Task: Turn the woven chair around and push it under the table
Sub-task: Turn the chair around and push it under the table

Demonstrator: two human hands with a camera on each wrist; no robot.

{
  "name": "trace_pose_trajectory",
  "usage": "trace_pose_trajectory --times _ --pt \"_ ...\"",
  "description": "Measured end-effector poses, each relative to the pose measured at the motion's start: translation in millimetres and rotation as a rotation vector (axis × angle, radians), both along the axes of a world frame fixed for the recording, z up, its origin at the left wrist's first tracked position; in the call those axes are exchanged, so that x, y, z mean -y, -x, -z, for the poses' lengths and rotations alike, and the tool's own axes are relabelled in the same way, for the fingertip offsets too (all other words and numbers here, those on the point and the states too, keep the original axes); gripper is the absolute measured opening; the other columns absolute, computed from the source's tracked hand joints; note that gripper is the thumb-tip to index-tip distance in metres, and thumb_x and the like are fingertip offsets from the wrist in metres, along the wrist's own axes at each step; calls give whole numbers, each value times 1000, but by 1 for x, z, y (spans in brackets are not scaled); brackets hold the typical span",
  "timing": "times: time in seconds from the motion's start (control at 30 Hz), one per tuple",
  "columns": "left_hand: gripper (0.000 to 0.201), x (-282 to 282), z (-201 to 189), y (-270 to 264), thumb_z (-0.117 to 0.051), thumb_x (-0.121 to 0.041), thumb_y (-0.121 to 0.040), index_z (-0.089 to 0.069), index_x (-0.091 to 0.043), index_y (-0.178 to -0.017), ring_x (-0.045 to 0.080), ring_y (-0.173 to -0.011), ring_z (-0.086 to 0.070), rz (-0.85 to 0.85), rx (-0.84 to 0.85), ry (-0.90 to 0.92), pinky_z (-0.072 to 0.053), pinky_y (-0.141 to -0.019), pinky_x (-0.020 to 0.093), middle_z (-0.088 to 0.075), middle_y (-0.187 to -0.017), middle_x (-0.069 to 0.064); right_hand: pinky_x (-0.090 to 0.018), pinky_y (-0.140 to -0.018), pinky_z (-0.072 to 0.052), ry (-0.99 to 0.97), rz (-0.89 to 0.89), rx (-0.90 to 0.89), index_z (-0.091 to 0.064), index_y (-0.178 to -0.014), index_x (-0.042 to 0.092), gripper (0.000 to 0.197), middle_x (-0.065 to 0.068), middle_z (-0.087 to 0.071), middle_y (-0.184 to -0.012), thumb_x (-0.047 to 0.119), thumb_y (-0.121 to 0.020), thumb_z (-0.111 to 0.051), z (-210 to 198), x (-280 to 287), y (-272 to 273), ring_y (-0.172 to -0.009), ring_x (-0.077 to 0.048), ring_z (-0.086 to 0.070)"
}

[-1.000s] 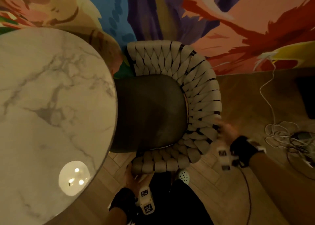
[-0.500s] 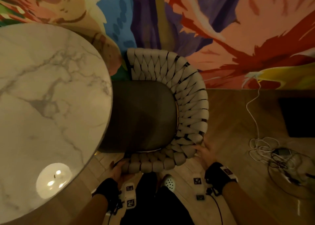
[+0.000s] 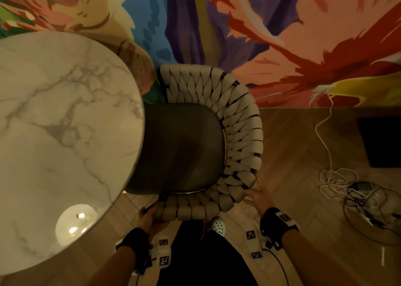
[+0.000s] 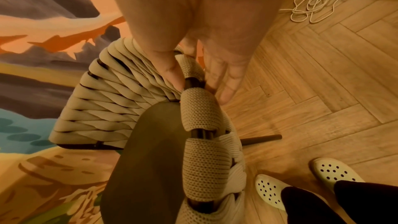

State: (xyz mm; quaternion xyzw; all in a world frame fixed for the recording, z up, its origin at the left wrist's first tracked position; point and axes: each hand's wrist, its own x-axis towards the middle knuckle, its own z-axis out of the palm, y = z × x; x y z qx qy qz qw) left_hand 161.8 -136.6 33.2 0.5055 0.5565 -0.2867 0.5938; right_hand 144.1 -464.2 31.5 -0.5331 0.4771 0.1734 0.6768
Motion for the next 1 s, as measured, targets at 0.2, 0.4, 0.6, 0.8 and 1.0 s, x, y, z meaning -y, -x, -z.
trace_pose_trajectory --times 0.2,0.4,0.6,0.8,1.0 --pt "66 -2 4 6 -53 -31 -91 -20 -33 -148 40 -120 -51 -12 -23 -80 -52 -76 48 -49 -132 15 -38 -77 -50 33 -7 -76 -31 -146 21 62 -15 -61 -123 5 -93 -57 13 6 -2 -102 -27 -59" --pt "58 -13 14 3 -44 -38 -94 -28 -25 -148 31 -139 -37 -164 -9 -91 -42 -103 49 -32 -155 8 -50 -94 -49 172 6 -86 -38 -142 17 50 -17 -56 -130 12 -96 -55 11 53 -46 -103 -31 -58" --pt "59 -20 32 2 -53 -29 -90 -37 -15 -145 38 -134 -42 -94 16 -96 -53 -79 46 -36 -152 15 -55 -94 -50 185 -141 -165 -45 -142 19 68 -12 -56 -137 35 -81 -72 11 58 -91 -118 -36 -55" --pt "52 -4 16 1 -39 7 -93 -32 -3 -144 43 -124 -46 -40 57 -67 -42 -100 52 -40 -145 24 -44 -84 -57 442 -350 -270 -64 -118 6 54 -16 -68 -113 37 -75 -74 29 51 -100 -95 -34 -66" --pt "65 3 20 20 -48 -1 -92 -22 -14 -150 42 -126 -47 -34 10 -65 -43 -100 49 -44 -141 26 -45 -79 -57 445 -336 -281 -63 -115 7 49 -13 -65 -102 37 -78 -72 28 67 -84 -87 -33 -63"
